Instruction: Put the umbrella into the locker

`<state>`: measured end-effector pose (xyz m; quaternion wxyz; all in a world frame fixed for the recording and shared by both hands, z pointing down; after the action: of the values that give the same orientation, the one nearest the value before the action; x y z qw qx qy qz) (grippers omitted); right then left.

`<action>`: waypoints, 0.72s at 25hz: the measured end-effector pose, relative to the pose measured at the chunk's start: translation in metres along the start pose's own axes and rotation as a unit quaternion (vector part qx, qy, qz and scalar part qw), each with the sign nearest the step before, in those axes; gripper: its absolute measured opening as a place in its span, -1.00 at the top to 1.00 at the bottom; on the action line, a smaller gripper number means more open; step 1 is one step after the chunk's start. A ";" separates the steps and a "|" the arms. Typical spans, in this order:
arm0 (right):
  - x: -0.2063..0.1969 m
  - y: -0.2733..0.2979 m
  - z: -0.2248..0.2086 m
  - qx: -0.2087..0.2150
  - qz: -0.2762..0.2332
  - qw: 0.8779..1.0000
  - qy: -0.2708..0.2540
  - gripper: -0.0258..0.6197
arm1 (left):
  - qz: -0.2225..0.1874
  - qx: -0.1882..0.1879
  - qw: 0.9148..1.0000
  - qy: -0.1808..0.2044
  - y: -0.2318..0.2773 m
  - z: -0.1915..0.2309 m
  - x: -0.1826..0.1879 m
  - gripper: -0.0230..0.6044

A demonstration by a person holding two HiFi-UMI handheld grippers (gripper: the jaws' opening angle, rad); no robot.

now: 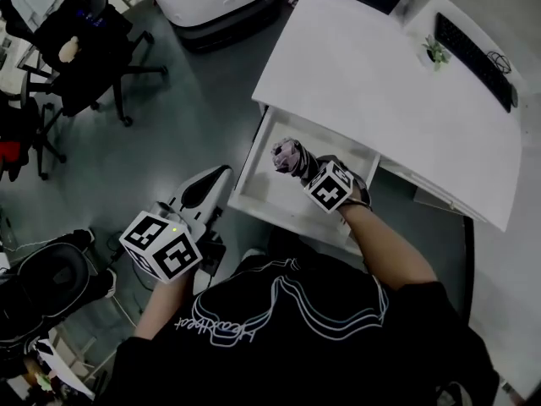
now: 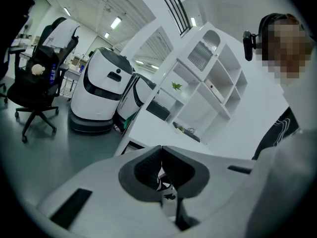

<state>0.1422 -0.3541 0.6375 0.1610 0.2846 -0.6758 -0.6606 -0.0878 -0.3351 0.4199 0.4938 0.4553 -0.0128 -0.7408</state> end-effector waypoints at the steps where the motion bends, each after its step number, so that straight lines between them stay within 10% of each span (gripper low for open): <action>1: -0.001 0.007 -0.001 0.001 0.007 1.000 0.000 0.17 | 0.000 0.001 1.000 -0.005 0.002 0.002 -0.003 0.91; 18: -0.006 0.057 -0.004 -0.004 0.046 0.999 0.006 0.12 | 0.010 0.008 0.999 -0.038 -0.001 0.033 -0.022 0.91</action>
<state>0.1389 -0.3556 0.6945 0.1970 0.2564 -0.6844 -0.6535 -0.1093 -0.3320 0.4534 0.4971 0.4306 -0.0420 -0.7521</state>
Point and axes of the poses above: the fingertips, and each gripper's own axes: y forward along the fingers, z to its left, x out of its top, the point moved 7 cm from there along -y, backward along the fingers, and after that the axes turned 10 degrees about z, right-handed, at the moved point
